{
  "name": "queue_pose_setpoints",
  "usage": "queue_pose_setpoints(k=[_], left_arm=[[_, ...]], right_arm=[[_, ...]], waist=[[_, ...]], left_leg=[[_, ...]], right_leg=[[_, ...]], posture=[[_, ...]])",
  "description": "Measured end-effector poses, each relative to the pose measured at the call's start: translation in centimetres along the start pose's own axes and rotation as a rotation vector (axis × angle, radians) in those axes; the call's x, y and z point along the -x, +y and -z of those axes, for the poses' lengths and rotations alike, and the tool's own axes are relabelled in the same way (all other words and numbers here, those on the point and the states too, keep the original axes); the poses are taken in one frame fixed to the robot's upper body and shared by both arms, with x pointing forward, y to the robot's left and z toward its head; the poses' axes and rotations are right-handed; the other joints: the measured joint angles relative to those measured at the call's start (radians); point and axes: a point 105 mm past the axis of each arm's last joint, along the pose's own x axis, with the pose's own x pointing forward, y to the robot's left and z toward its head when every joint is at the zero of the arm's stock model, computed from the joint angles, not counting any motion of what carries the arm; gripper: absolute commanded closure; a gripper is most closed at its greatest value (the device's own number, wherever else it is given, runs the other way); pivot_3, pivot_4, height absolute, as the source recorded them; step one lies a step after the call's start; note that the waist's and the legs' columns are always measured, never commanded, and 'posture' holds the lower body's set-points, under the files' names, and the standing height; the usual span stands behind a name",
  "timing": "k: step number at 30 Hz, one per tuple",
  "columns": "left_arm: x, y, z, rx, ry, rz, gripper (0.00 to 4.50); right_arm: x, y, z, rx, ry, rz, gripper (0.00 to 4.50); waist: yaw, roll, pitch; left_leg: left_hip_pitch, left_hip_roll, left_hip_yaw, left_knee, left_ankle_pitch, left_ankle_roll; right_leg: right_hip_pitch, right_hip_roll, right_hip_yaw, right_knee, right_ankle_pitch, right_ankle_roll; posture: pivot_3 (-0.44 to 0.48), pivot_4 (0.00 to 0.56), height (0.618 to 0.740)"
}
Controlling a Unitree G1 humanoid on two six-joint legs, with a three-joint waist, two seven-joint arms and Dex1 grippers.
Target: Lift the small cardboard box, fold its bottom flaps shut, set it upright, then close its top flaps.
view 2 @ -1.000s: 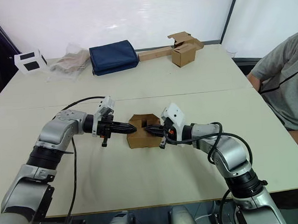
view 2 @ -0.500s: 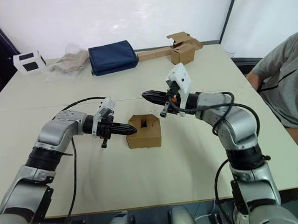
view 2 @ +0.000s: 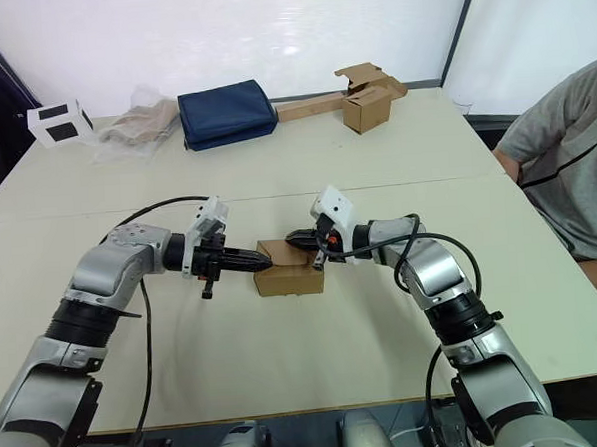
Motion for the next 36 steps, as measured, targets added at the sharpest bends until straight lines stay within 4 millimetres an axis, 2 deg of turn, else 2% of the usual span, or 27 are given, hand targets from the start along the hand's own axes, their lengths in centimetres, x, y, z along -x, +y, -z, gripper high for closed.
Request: queue_pose_setpoints(k=[4,6,9,12,14,16,19,22,36], left_arm=[[0.4,0.7,-1.3,0.003,-0.047,-0.019,4.44],[0.5,1.5,-3.2,-0.019,-0.084,-0.031,4.44],[0.0,1.8,-4.3,-0.057,-0.104,-0.024,4.44],[-1.3,2.1,-3.6,-0.054,-0.095,-0.007,4.44],[-2.9,2.2,-2.5,-0.041,-0.077,0.018,4.44],[-3.3,2.4,-2.2,-0.058,-0.073,0.02,4.44],[-4.1,2.5,-1.4,-0.056,-0.052,0.027,4.44],[-4.5,2.4,-1.7,-0.08,-0.052,0.043,4.44],[-4.5,2.5,-1.6,-0.096,-0.043,0.044,4.44]], right_arm=[[0.2,0.3,0.0,0.007,0.001,0.002,4.5],[0.3,0.5,0.0,0.006,0.004,0.004,4.5],[0.4,0.8,0.0,0.008,0.008,0.002,4.5],[0.6,1.0,-0.3,-0.016,0.007,0.009,4.5],[0.9,1.3,-0.8,-0.043,0.001,0.009,4.5],[1.3,1.6,-0.7,-0.08,0.012,0.014,4.5],[1.5,2.7,-1.9,-0.111,-0.028,-0.012,4.5],[1.6,3.4,-2.5,-0.128,-0.041,-0.024,4.5],[1.4,5.2,0.2,-0.183,0.066,-0.029,4.5]], waist=[[0.005,0.0,0.0],[0.007,0.0,0.0],[0.003,0.0,0.0],[0.001,0.0,0.0],[0.002,0.0,0.0],[0.002,0.0,0.0],[0.0,0.0,0.0],[0.001,0.0,0.0],[0.002,0.0,0.0]], left_leg=[[0.0,0.0,0.0,0.001,0.0,0.0],[0.0,0.0,0.0,0.001,0.0,0.0],[0.0,0.0,0.0,0.001,0.0,0.0],[0.0,0.0,0.0,0.001,0.0,0.0],[-0.001,0.0,0.0,0.001,0.0,0.0],[-0.001,0.0,0.0,0.0,0.0,0.0],[-0.001,0.0,0.0,0.0,0.0,0.0],[-0.001,0.0,0.0,0.0,0.0,0.0],[-0.001,0.0,0.0,0.001,0.0,0.0]], right_leg=[[0.0,0.0,0.0,0.0,0.0,0.0],[0.001,0.0,0.0,0.0,0.0,0.0],[0.0,0.0,0.0,0.0,0.0,0.0],[0.0,0.0,0.0,0.0,0.0,0.0],[0.0,0.0,0.0,0.0,0.0,0.0],[-0.001,0.0,0.0,0.0,0.0,0.0],[-0.001,0.0,0.0,0.0,0.0,0.0],[-0.001,0.0,0.0,0.0,0.0,0.0],[-0.001,0.0,0.0,0.0,0.0,0.0]], posture=[[0.0,0.15,0.74],[0.0,0.15,0.74],[0.0,0.15,0.74],[0.0,0.15,0.74],[0.0,0.15,0.74],[0.0,0.15,0.74],[0.0,0.15,0.74],[0.0,0.15,0.74],[0.0,0.15,0.74]])
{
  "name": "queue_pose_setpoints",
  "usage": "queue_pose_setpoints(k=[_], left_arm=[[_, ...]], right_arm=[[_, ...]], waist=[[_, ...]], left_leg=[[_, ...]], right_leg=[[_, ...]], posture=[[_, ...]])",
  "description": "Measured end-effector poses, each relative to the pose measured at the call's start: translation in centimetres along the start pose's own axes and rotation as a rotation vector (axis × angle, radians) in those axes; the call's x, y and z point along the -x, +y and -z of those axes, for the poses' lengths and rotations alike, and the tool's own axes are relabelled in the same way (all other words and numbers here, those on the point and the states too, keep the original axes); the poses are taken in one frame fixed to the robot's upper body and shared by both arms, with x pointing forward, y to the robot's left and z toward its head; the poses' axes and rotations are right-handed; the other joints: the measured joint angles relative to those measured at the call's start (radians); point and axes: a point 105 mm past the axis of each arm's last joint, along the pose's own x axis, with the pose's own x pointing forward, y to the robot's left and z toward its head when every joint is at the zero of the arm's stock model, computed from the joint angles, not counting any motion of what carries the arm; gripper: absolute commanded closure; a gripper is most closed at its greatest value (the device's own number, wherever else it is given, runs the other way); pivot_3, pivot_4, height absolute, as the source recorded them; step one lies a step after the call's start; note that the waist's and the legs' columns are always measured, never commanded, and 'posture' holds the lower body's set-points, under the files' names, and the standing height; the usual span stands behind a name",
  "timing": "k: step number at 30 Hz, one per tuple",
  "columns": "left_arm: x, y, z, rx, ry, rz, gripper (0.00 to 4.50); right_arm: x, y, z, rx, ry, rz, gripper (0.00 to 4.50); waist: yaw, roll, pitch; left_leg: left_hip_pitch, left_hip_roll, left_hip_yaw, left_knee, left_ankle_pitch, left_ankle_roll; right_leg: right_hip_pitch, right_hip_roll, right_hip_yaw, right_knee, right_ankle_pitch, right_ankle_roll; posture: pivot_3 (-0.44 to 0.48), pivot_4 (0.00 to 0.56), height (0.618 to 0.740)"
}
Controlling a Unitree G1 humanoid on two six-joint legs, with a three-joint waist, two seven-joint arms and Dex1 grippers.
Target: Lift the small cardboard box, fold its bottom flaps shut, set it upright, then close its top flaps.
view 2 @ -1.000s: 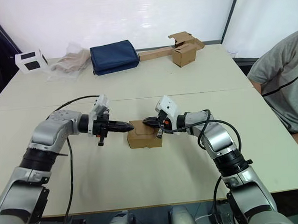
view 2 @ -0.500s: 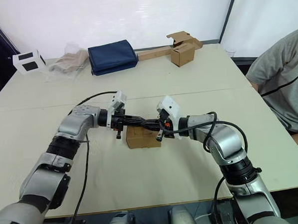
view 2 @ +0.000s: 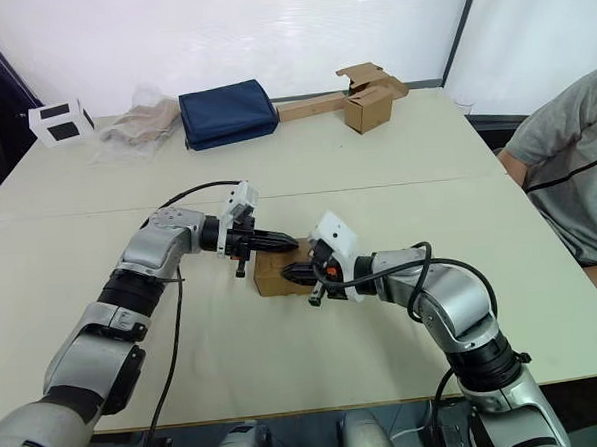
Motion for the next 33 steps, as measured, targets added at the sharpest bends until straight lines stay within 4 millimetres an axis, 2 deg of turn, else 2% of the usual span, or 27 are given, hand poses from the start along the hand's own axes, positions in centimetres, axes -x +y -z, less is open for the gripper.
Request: queue_pose_setpoints(k=[20,24,31,33], left_arm=[[0.5,0.9,-0.4,0.009,-0.03,-0.072,4.44],[0.5,0.5,-0.1,-0.002,-0.019,-0.058,4.44],[0.6,0.1,0.5,-0.057,0.027,-0.047,4.44],[0.8,-0.1,0.6,-0.074,0.036,-0.046,4.44]], right_arm=[[-0.9,-2.5,-0.2,0.08,0.033,0.089,4.5],[-0.9,-2.4,-0.1,0.081,0.037,0.076,4.5],[-0.2,-0.7,-0.2,0.065,0.031,-0.01,4.5],[0.1,-0.6,-0.9,0.032,-0.006,-0.014,4.5]], waist=[[0.0,0.0,0.0],[0.0,0.0,0.0],[0.001,0.0,0.0],[0.0,0.0,0.0]], left_leg=[[0.0,0.0,0.0,0.0,0.0,0.0],[0.0,0.0,0.0,0.0,0.0,0.0],[0.0,0.0,0.0,0.0,0.0,0.0],[0.0,0.0,0.0,0.0,0.0,0.0]], right_leg=[[0.0,0.0,0.0,0.0,0.0,0.0],[0.0,0.0,0.0,0.0,0.0,0.0],[0.0,0.0,0.0,0.0,0.0,0.0],[0.0,0.0,0.0,0.0,0.0,0.0]], posture=[[0.0,0.15,0.74],[0.0,0.15,0.74],[0.0,0.15,0.74],[0.0,0.15,0.74]])
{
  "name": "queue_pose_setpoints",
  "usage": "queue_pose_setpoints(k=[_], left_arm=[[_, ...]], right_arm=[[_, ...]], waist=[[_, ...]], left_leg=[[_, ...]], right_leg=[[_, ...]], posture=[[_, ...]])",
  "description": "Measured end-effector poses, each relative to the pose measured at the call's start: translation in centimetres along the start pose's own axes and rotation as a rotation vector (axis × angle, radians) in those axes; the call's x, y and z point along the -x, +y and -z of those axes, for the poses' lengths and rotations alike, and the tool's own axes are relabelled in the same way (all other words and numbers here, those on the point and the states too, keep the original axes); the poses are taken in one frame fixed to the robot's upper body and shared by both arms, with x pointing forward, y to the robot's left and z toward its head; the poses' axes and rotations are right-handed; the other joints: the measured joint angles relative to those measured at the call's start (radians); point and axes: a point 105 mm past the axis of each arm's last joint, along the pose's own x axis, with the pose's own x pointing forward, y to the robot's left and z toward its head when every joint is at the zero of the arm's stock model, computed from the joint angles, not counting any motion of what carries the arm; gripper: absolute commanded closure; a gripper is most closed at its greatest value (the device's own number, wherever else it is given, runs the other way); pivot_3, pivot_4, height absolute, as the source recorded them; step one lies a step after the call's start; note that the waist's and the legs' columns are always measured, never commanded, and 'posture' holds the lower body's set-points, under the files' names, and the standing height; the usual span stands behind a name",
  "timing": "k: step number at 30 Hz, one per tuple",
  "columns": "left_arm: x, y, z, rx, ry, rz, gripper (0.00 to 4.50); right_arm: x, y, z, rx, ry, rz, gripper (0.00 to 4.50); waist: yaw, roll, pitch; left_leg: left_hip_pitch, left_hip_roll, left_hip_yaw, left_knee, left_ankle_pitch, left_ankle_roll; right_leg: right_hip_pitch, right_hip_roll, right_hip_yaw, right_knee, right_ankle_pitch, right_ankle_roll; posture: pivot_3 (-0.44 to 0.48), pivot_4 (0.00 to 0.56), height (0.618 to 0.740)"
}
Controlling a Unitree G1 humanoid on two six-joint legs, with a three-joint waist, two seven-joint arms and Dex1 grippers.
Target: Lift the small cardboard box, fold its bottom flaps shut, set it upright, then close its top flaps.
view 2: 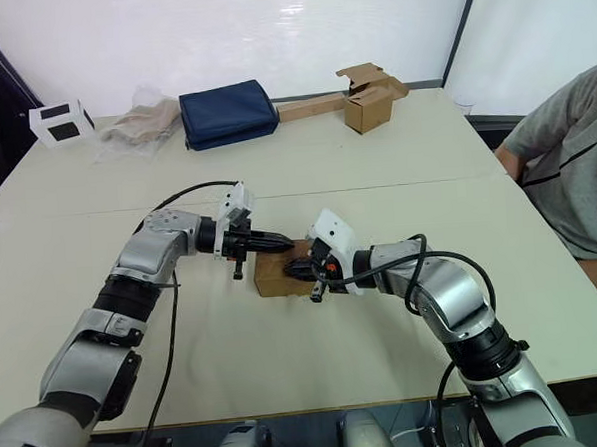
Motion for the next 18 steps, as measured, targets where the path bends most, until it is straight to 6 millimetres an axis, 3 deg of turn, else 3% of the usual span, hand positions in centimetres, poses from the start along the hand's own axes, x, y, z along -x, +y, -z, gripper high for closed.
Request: queue_pose_setpoints(k=[5,14,18], left_arm=[[0.1,-0.1,0.0,0.016,-0.008,-0.008,4.44],[1.8,0.2,-2.1,0.041,-0.059,-0.066,4.44],[2.0,-0.1,-1.4,0.055,-0.045,-0.073,4.44]], right_arm=[[1.4,-0.9,-3.2,0.042,-0.11,0.068,4.5],[1.7,-2.2,-2.6,0.06,-0.105,0.136,4.5],[1.3,-3.1,-1.0,0.036,-0.067,0.164,4.5]], waist=[[0.002,0.0,0.0],[-0.001,0.0,0.0],[-0.001,0.0,0.0]], left_leg=[[0.0,0.0,0.0,0.0,0.0,0.0],[0.0,0.0,0.0,0.0,0.0,0.0],[0.0,0.0,0.0,0.0,0.0,0.0]], right_leg=[[0.0,0.0,0.0,0.0,0.0,0.0],[0.0,0.0,0.0,0.0,0.0,0.0],[0.0,0.0,0.0,0.0,0.0,0.0]], posture=[[0.0,0.15,0.74],[0.0,0.15,0.74],[0.0,0.15,0.74]])
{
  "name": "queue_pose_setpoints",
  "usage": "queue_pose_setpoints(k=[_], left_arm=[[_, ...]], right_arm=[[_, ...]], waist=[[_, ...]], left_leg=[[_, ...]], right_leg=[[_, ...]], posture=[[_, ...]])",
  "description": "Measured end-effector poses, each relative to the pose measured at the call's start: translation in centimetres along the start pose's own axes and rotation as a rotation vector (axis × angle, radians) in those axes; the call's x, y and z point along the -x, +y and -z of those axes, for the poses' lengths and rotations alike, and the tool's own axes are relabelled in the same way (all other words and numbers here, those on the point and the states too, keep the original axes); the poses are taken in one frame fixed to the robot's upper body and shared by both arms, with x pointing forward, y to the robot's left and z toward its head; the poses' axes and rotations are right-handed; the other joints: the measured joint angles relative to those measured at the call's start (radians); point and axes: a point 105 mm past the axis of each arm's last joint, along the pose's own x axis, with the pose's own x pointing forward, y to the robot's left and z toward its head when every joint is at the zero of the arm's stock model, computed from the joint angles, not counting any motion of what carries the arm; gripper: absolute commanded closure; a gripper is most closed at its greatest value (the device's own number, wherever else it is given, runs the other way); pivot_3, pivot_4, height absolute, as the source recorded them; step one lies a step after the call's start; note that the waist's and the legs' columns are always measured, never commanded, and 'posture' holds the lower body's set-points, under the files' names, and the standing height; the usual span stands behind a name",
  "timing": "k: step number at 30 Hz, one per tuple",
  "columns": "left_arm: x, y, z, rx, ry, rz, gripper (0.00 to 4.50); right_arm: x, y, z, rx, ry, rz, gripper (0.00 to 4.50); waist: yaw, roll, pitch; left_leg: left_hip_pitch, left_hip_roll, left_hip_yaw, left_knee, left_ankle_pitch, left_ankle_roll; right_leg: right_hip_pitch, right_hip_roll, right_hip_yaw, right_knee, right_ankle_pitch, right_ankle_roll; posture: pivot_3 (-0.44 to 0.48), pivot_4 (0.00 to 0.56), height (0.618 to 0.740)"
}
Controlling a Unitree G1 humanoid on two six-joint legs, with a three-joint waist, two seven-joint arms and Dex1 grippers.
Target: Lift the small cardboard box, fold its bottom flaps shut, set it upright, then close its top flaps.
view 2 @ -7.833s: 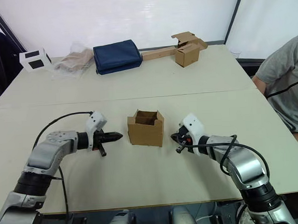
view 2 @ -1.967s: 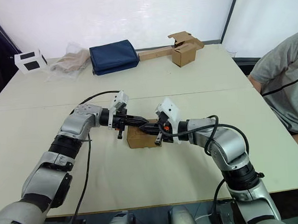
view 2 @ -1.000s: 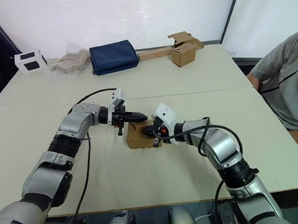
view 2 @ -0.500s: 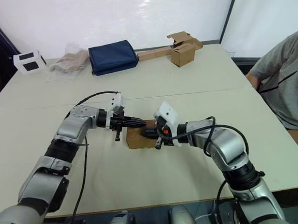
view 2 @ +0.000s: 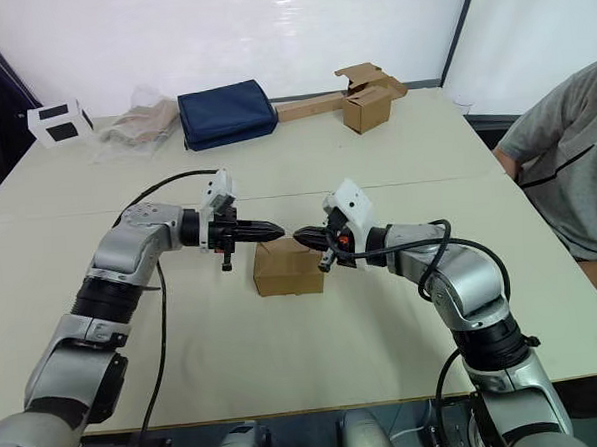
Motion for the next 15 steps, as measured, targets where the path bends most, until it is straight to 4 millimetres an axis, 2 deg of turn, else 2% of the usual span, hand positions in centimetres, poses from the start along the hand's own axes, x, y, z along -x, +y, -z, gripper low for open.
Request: queue_pose_setpoints(k=[2,4,10,15], left_arm=[[-0.1,-0.3,1.5,0.037,0.02,-0.002,4.44],[-0.1,-0.5,2.2,0.053,0.025,0.001,4.44],[-0.6,-1.3,2.3,0.035,0.038,0.031,4.44],[0.0,-1.3,1.9,0.068,0.019,0.022,4.44]], right_arm=[[-0.3,-0.1,1.5,-0.008,0.034,0.004,4.5],[-0.5,0.0,2.0,-0.003,0.035,-0.001,4.5],[-0.6,0.1,2.2,0.021,0.032,-0.007,4.5],[-0.3,0.2,1.6,-0.005,0.017,-0.007,4.5]], waist=[[0.0,0.0,0.0],[0.001,0.0,0.0],[0.002,0.0,-0.001],[0.002,0.0,0.0]], left_leg=[[0.0,0.0,0.0,0.0,0.0,0.0],[0.0,0.0,0.0,0.0,0.0,0.0],[0.001,0.0,0.0,0.0,0.0,0.0],[0.001,0.0,0.0,0.0,0.0,0.0]], right_leg=[[0.0,0.0,0.0,0.0,0.0,0.0],[0.0,0.0,0.0,0.0,0.0,0.0],[0.002,0.0,0.0,0.0,0.0,0.0],[0.001,0.0,0.0,0.0,0.0,0.0]], posture=[[0.0,0.15,0.74],[0.0,0.15,0.74],[0.0,0.15,0.74],[0.0,0.15,0.74]])
